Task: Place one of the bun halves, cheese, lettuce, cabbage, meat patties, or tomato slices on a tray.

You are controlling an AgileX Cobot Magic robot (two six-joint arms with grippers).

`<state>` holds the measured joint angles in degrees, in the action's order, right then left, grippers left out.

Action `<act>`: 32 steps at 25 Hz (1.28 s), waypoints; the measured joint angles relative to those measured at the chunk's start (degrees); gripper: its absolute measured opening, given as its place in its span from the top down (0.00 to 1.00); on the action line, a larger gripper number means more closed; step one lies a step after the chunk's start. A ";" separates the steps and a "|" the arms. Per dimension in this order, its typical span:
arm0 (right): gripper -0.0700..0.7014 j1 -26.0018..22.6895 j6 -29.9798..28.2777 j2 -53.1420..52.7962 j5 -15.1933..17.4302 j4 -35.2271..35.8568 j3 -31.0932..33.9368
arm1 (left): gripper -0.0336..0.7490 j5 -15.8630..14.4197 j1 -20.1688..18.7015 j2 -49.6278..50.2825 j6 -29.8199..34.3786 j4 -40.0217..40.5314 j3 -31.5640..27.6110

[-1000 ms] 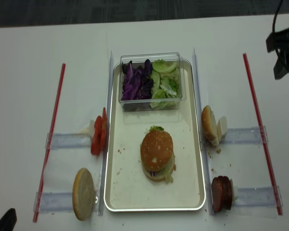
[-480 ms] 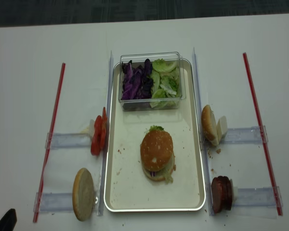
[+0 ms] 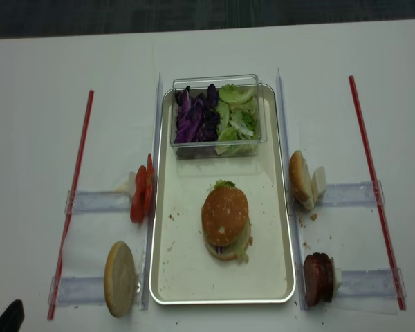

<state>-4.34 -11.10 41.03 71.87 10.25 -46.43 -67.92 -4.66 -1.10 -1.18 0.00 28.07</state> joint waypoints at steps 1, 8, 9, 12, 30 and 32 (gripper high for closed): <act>0.58 0.00 -0.11 -1.93 0.13 0.00 0.91 | 0.42 0.00 0.00 0.00 0.00 0.00 0.00; 0.59 0.00 -0.23 -15.06 -0.94 -0.45 6.07 | 0.42 0.00 0.00 0.00 0.00 0.00 0.00; 0.60 0.00 -0.23 -16.94 -1.04 -0.56 6.53 | 0.42 0.00 0.00 0.00 0.00 0.00 0.00; 0.61 0.00 -0.23 -22.17 -1.27 -0.64 8.40 | 0.42 0.00 0.00 0.00 0.00 0.00 0.00; 0.62 0.00 2.34 -41.97 1.46 -3.21 16.66 | 0.42 0.00 0.00 0.00 0.00 0.00 0.00; 0.62 0.46 2.60 -42.07 1.30 -3.31 16.93 | 0.42 0.00 0.00 0.00 0.00 0.00 0.00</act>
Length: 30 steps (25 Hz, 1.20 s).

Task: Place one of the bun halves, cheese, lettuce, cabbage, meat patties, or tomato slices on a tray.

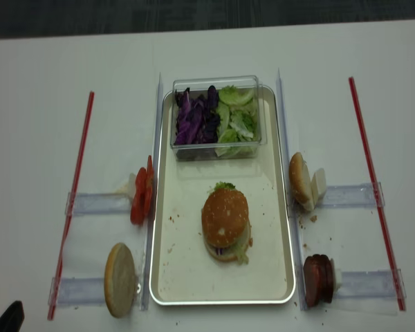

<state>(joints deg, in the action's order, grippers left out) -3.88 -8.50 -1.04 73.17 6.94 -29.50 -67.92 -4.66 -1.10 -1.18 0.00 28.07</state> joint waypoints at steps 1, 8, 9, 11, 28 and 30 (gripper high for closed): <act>0.62 0.43 0.00 0.00 -0.24 0.00 0.14 | 0.42 0.00 0.00 0.00 0.00 0.00 0.00; 0.62 1.28 2.74 0.00 -5.79 -1.78 2.25 | 0.42 0.00 0.00 0.00 0.00 0.00 0.00; 0.62 1.43 3.00 0.00 -6.16 -1.86 2.39 | 0.42 0.00 0.00 0.00 0.00 0.00 0.00; 0.62 2.59 3.22 0.00 -6.72 -2.00 2.44 | 0.42 0.00 0.00 0.00 0.00 0.00 0.00; 0.24 4.06 5.80 0.00 -6.82 -4.38 2.44 | 0.42 0.00 0.00 0.00 0.00 0.00 0.00; 0.10 4.06 5.94 0.00 -6.82 -4.38 2.53 | 0.42 0.00 0.00 0.00 0.00 0.00 0.00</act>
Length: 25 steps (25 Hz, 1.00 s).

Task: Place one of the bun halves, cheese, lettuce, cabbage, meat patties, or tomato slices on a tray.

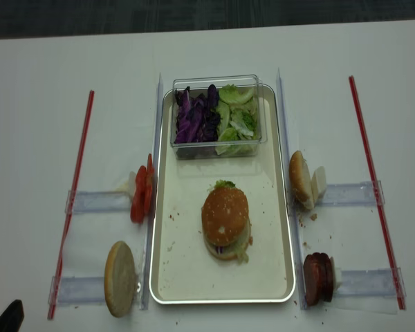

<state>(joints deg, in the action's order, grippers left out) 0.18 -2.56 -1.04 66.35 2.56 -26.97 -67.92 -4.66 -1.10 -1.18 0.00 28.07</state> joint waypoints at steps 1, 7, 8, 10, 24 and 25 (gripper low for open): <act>0.07 0.00 0.00 0.00 0.00 0.00 0.00 | 0.42 0.00 0.00 0.00 0.00 0.00 0.00; 0.01 0.00 0.00 0.00 0.00 0.00 0.00 | 0.42 0.00 0.00 0.00 0.00 0.00 0.00; 0.01 0.00 0.00 0.00 0.00 0.00 0.00 | 0.42 0.00 0.00 0.00 0.00 0.00 0.00; 0.01 0.00 0.00 0.00 0.00 0.00 0.00 | 0.42 0.00 0.00 0.00 0.00 0.00 0.00; 0.06 0.00 0.00 0.00 0.00 0.00 0.00 | 0.42 0.00 0.00 0.00 0.00 0.00 0.00; 0.06 0.00 0.00 0.00 0.00 0.00 0.00 | 0.42 0.00 0.00 0.00 0.00 0.00 0.00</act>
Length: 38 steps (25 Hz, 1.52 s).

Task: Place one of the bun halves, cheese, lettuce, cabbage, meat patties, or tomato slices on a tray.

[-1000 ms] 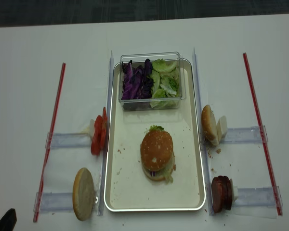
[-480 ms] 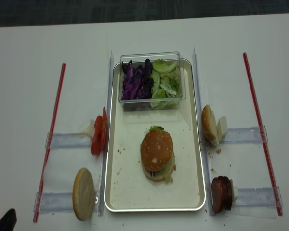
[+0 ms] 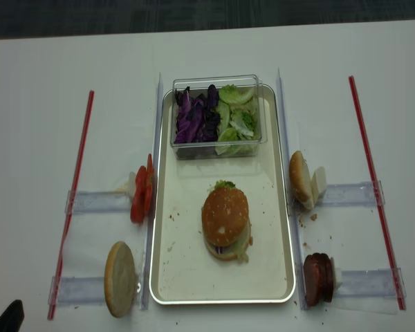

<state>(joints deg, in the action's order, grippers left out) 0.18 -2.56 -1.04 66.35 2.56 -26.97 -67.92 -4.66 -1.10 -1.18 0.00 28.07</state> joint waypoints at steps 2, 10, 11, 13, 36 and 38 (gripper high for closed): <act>0.06 0.00 0.00 0.00 0.00 0.00 0.00 | 0.42 0.00 0.00 0.00 0.00 0.00 0.00; 0.08 0.00 0.38 0.00 0.00 0.00 0.00 | 0.42 0.00 0.00 0.00 0.00 0.00 0.00; 0.08 0.00 0.43 0.00 0.00 0.00 0.00 | 0.42 0.00 0.00 0.00 0.00 0.00 0.00; 0.10 0.00 0.52 0.00 0.00 0.00 0.00 | 0.42 0.00 0.00 0.00 0.00 0.00 0.00; 0.18 0.00 0.56 0.00 0.00 0.00 0.00 | 0.42 0.00 0.00 0.00 0.00 0.00 0.00; 0.18 0.00 0.56 0.00 0.00 0.00 0.00 | 0.42 0.00 0.00 0.00 0.00 0.00 0.00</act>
<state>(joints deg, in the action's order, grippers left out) 0.18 -2.00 -1.04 66.35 2.56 -26.97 -67.92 -4.66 -1.10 -1.18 0.00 28.07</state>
